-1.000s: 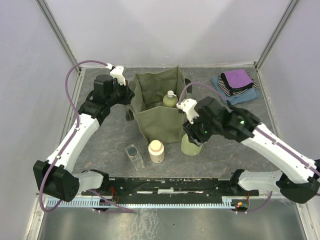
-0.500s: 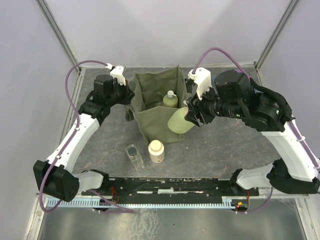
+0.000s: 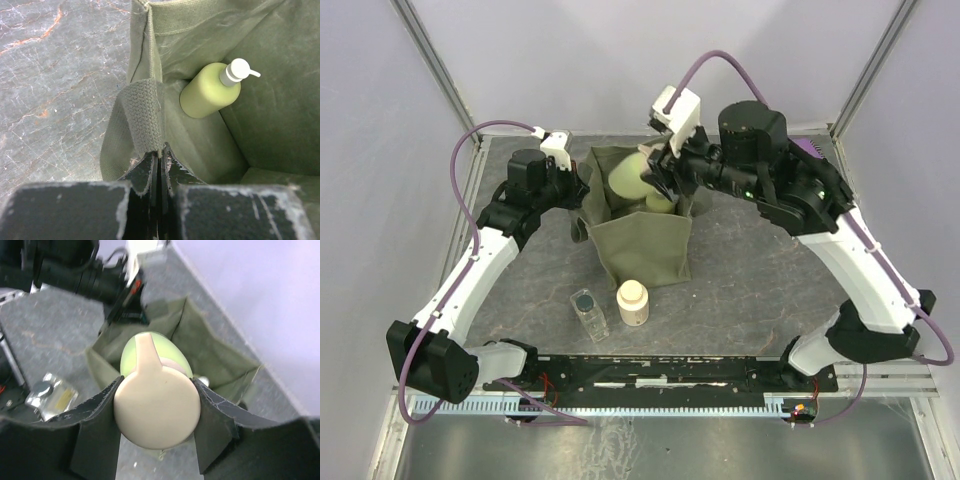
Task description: Place the personal care products into the canvas bag
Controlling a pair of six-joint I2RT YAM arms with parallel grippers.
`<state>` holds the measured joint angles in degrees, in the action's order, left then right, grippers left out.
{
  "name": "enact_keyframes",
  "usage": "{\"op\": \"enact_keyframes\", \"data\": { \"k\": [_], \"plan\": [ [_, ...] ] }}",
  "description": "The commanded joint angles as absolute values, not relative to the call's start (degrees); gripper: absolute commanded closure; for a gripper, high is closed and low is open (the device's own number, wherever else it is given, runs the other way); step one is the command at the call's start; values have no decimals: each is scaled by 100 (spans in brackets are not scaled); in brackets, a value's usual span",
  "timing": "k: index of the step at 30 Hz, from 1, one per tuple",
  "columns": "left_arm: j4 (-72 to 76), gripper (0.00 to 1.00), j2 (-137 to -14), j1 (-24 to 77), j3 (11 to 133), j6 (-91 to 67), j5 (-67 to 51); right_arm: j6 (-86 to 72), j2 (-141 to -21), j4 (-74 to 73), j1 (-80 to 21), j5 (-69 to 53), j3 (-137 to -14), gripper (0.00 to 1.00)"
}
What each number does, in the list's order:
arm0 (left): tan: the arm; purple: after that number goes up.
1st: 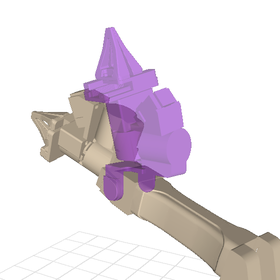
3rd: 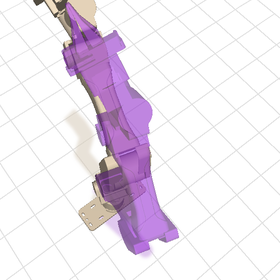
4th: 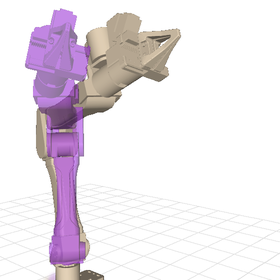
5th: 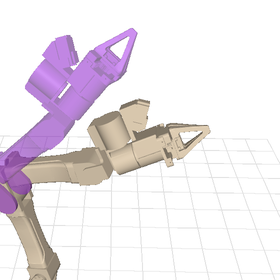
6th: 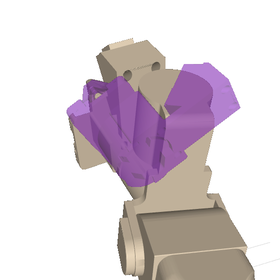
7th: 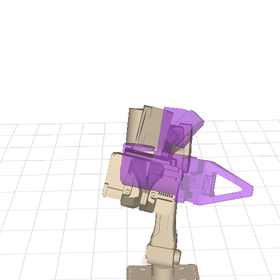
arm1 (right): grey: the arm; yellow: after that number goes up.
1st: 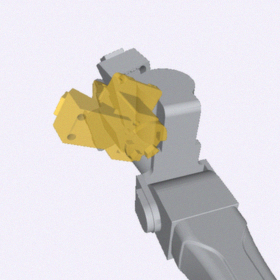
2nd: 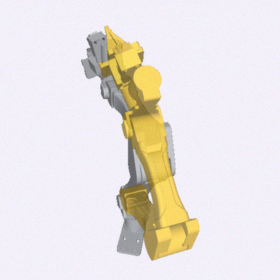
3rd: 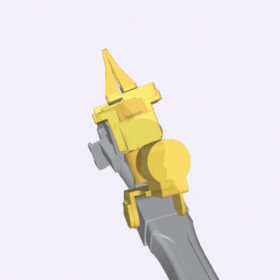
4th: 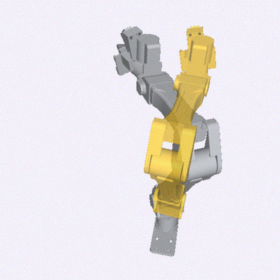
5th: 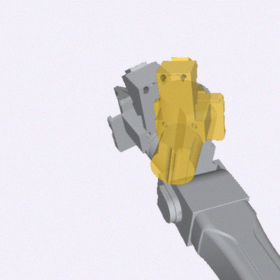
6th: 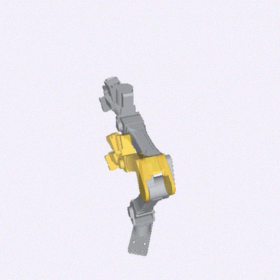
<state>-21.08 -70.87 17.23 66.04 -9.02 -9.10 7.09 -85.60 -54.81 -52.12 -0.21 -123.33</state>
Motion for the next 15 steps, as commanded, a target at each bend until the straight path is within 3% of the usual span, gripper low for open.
{"op": "enact_keyframes", "data": {
  "k": [1, 7, 15],
  "plan": [
    [-2215, 97, -7080, 1731, 6829, -681, -859, 1309, -8693, -3045, -5221, 148, -13090, 100],
    [-2198, 97, -7000, 1734, 6760, -676, -855, 1307, -9085, -3075, -5112, 241, -13169, 100],
    [-2284, 97, -6942, 1731, 6867, -713, -957, 936, -9133, -3066, -4953, 137, -12314, 100]
  ]
}}
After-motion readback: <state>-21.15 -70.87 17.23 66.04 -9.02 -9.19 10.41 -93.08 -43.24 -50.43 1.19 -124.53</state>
